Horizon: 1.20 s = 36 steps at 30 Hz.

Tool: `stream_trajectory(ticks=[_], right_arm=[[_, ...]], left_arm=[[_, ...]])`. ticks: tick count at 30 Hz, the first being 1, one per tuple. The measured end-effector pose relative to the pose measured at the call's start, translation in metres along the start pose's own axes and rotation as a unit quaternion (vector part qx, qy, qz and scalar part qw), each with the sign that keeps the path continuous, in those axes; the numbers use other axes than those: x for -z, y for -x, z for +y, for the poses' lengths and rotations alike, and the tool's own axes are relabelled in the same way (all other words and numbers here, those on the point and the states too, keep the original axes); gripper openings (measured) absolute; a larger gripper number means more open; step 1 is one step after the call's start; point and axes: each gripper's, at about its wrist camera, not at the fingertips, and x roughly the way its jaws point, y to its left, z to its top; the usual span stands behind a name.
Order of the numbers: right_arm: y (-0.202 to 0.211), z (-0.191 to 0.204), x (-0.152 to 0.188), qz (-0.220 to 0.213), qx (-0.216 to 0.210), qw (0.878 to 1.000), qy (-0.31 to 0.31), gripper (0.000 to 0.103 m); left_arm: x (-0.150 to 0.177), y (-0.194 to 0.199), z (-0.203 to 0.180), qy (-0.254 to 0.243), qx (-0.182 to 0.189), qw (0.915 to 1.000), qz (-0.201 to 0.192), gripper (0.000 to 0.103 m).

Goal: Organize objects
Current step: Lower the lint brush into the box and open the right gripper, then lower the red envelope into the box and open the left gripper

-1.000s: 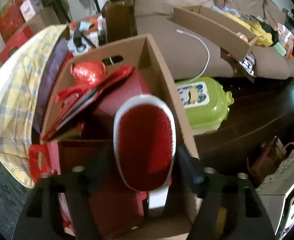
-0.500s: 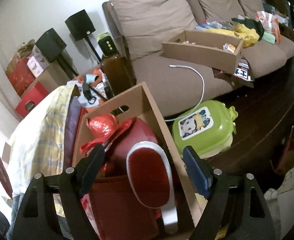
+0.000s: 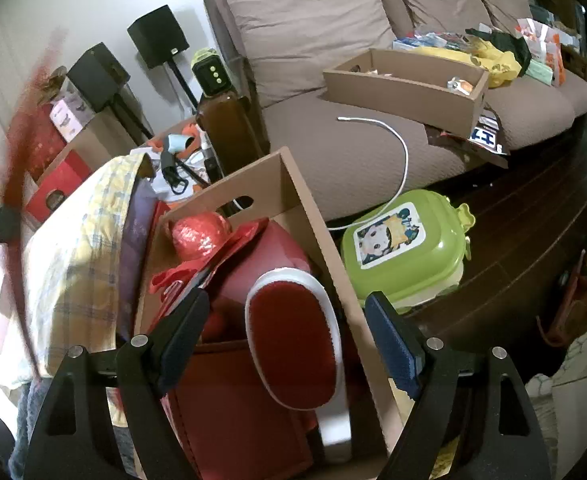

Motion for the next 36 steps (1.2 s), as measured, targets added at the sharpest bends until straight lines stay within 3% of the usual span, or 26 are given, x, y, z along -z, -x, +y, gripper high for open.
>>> stream_trajectory(ticks=[2,7,10,16,20,26,30,33,35,36], right_arm=[[0.001,-0.001,0.0,-0.003,-0.001,1.0,-0.003,0.082],[0.002,-0.007,-0.001,-0.006,0.0,1.0,-0.013,0.082],[0.003,-0.01,-0.001,-0.008,-0.001,1.0,-0.019,0.082],[0.005,-0.014,-0.003,-0.011,-0.015,0.999,-0.029,0.082],[0.005,-0.016,-0.003,-0.012,-0.017,0.999,-0.036,0.082],[0.009,-0.024,-0.004,-0.019,-0.027,0.998,-0.057,0.082],[0.009,-0.029,-0.003,-0.02,-0.028,0.997,-0.066,0.082],[0.008,-0.029,-0.004,-0.017,-0.019,0.998,-0.063,0.082],[0.007,-0.029,-0.004,-0.016,-0.017,0.998,-0.062,0.082],[0.008,-0.029,-0.004,-0.016,-0.018,0.998,-0.062,0.082]], left_arm=[[-0.006,-0.015,-0.006,-0.04,-0.043,0.998,0.023,0.04],[-0.02,-0.055,-0.021,-0.116,-0.052,0.9906,0.051,0.04],[-0.026,-0.087,-0.013,-0.102,-0.032,0.9911,0.08,0.04],[-0.037,-0.124,-0.023,-0.136,-0.045,0.9875,0.066,0.04],[-0.047,-0.15,-0.018,-0.096,-0.025,0.9925,0.072,0.04],[-0.051,-0.177,-0.008,-0.026,-0.036,0.9949,0.09,0.044],[-0.041,-0.191,-0.019,-0.08,-0.072,0.9878,0.113,0.048],[-0.027,-0.203,-0.037,-0.172,-0.128,0.9682,0.128,0.049],[-0.021,-0.2,-0.045,-0.198,-0.138,0.9622,0.126,0.056],[-0.021,-0.196,-0.045,-0.197,-0.138,0.9628,0.122,0.07]])
